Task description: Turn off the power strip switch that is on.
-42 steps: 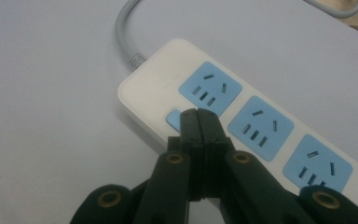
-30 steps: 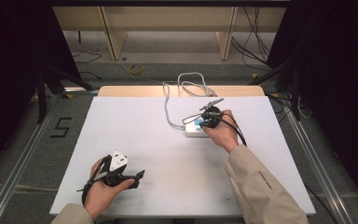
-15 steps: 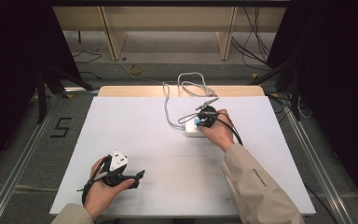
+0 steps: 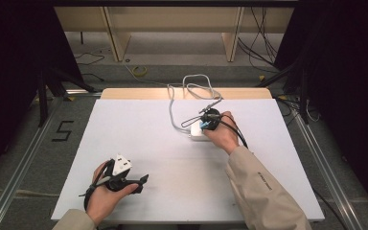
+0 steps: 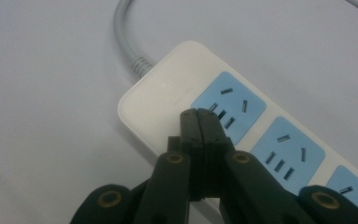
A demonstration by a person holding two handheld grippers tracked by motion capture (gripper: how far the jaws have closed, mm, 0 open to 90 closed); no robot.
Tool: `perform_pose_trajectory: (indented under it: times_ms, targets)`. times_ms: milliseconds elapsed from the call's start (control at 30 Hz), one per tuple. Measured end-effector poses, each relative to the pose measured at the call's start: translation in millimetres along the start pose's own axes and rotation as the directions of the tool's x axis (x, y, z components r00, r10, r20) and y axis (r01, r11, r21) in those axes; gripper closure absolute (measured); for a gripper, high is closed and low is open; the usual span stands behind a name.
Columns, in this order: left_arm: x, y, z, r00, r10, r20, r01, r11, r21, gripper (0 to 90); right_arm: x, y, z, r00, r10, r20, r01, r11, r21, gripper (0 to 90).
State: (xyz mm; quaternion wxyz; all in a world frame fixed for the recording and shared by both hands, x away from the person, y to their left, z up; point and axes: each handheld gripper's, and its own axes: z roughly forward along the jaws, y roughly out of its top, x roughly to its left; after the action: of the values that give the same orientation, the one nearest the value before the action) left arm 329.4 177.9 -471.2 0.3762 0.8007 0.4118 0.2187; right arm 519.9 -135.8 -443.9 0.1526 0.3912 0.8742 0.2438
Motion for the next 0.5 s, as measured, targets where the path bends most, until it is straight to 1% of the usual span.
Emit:
perform_pose_trajectory:
  times_ms: [67,167,500]
  targets:
    - [0.2,0.0,-0.3,1.0000,0.002,-0.001,-0.002,1.0000,0.000,15.4,0.5,0.7,0.0,1.0000,-0.002,0.005,0.002,1.000,0.007,90.0]
    - [0.3,0.0,-0.8,1.0000,0.003,-0.003,-0.003,1.0000,0.000,15.4,-0.5,0.9,0.2,0.9999,0.016,-0.005,-0.016,1.000,0.011,90.0]
    - [0.2,0.1,-0.2,1.0000,0.004,-0.003,-0.004,1.0000,0.000,15.5,1.8,3.0,0.5,0.9999,0.006,0.012,-0.007,1.000,0.028,90.0]
